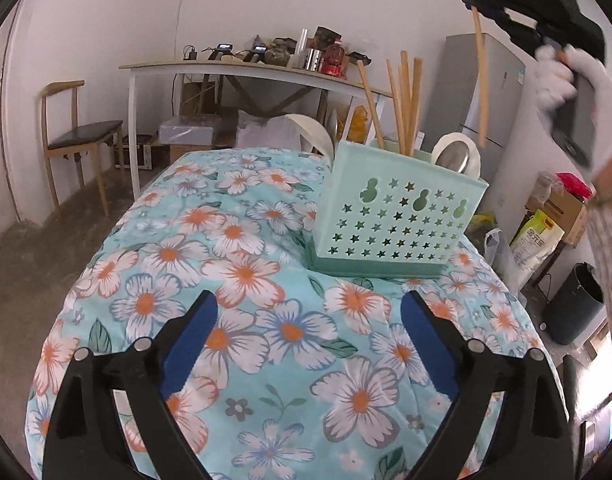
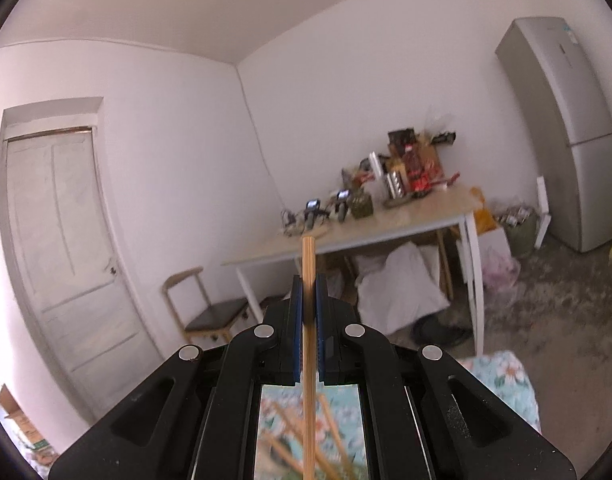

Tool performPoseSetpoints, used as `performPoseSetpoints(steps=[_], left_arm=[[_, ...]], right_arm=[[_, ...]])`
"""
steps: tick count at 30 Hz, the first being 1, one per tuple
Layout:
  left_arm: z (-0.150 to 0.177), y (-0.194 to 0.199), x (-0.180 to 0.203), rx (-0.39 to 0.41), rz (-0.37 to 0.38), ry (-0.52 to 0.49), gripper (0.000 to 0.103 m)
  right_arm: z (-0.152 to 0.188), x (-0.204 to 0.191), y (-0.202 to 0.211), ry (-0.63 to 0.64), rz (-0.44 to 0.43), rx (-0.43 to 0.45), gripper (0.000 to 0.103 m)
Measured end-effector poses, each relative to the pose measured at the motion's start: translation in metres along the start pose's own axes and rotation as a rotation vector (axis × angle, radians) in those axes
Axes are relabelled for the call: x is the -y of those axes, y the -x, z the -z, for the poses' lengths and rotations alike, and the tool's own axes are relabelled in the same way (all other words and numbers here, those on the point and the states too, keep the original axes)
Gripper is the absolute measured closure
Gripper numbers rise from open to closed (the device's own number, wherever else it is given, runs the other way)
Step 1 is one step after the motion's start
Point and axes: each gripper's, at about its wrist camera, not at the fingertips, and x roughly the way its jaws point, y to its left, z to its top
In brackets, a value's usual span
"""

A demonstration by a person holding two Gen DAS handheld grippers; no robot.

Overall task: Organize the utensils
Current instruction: 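Lower the chopstick into the basket and open the right tool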

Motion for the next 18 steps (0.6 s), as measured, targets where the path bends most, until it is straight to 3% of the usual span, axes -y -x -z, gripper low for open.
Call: performPoseSetpoints(steps=[6,14,18], left_arm=[[0.003,-0.002,-0.003,0.007,-0.025,0.000,0.009],[0.003,-0.012,-0.014,-0.010,-0.055,0.022,0.008],[0.003,-0.014,-0.015,-0.009,-0.067,0.017,0.008]], right_arm=[[0.012,0.002,-0.021,0.052,0.072,0.029,0.099],[0.049,0.007,-0.048,0.142,0.175,-0.026,0.099],[0.057,0.012,-0.051,0.136,0.187,-0.057,0.098]])
